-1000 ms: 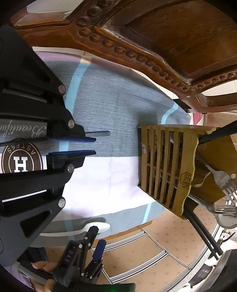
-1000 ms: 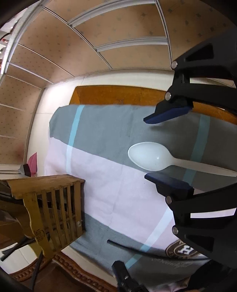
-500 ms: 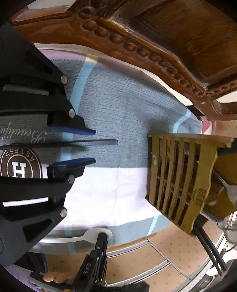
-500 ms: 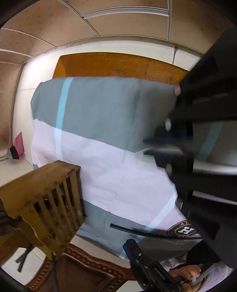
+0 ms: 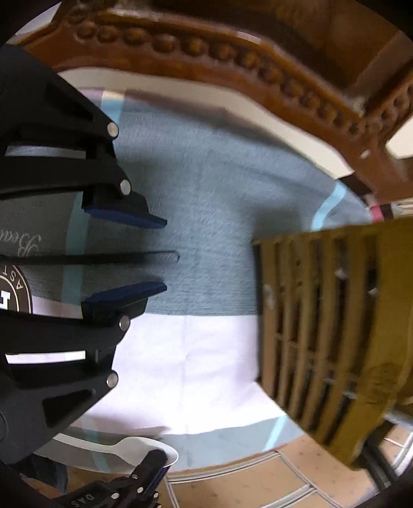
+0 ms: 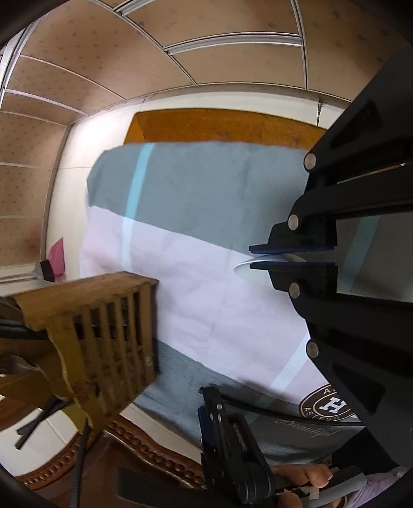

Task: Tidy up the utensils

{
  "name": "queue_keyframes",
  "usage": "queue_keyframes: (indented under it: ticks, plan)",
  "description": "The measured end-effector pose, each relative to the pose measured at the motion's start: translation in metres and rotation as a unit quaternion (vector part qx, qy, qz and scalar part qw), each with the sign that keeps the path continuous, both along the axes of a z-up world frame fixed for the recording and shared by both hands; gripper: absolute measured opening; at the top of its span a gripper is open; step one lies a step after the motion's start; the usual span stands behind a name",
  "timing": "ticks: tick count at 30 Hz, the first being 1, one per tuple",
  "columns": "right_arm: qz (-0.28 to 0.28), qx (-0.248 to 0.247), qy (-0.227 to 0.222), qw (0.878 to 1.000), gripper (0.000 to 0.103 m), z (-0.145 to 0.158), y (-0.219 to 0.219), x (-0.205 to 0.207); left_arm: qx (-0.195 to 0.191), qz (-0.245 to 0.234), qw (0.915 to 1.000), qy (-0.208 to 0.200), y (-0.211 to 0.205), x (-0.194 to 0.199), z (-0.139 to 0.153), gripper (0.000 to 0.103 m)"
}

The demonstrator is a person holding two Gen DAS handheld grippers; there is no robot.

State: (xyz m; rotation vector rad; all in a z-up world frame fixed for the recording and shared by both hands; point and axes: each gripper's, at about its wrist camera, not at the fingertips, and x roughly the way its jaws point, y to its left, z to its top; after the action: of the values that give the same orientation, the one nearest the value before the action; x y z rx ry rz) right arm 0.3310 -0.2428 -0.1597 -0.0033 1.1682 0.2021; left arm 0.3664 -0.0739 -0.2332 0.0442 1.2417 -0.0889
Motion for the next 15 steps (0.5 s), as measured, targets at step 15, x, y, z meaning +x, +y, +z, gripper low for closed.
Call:
queue_keyframes:
  ticks: [15]
  plan:
    - [-0.004, 0.062, 0.059, 0.996, 0.027, -0.02, -0.008, 0.014, 0.007, -0.01, 0.9999, -0.011, 0.002, -0.001, 0.003, 0.028]
